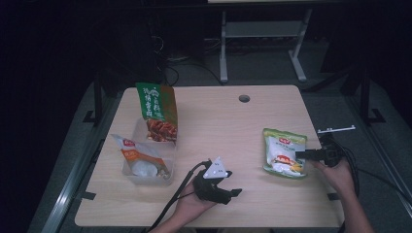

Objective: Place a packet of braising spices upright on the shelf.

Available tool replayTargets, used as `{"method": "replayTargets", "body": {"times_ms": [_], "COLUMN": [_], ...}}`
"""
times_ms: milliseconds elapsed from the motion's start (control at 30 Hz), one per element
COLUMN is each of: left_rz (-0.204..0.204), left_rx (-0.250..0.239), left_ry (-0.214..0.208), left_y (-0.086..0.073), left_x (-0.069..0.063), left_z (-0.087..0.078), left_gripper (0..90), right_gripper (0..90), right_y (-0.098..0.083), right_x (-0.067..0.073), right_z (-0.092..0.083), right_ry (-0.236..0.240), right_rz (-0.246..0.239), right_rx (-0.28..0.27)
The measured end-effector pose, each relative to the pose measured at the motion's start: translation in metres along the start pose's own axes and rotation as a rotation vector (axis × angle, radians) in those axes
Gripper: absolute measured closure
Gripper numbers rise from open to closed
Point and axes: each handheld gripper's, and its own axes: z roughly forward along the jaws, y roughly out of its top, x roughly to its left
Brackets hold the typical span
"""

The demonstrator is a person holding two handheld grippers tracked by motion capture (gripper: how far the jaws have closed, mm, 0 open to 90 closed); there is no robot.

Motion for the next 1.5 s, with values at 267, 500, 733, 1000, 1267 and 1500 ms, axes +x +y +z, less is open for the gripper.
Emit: {"method": "replayTargets", "body": {"times_ms": [267,500,733,1000,1267,1500], "left_rz": [-0.041,-0.038,-0.065,-0.099,-0.179,-0.254], "left_rx": [-0.006,-0.018,-0.026,-0.021,-0.013,-0.028], "left_ry": [-0.027,-0.027,-0.036,-0.059,-0.101,-0.162], "left_y": [0.002,0.010,0.023,0.034,0.040,0.046], "left_x": [0.004,0.006,0.013,0.021,0.032,0.041], "left_z": [0.004,0.006,0.018,0.036,0.061,0.075], "left_gripper": [34.7,34.3,31.2,27.5,25.0,25.7], "right_gripper": [85.0,88.4,88.6,88.7,88.8,88.9], "right_y": [-0.001,-0.005,-0.014,-0.019,-0.022,-0.024], "right_x": [0.008,0.015,0.027,0.047,0.069,0.083], "right_z": [0.002,-0.009,-0.014,-0.020,-0.035,-0.044], "right_ry": [0.048,0.061,0.076,0.115,0.150,0.193], "right_rz": [-0.025,-0.059,-0.113,-0.190,-0.284,-0.359], "right_rx": [0.013,-0.012,-0.048,-0.091,-0.162,-0.201]}}
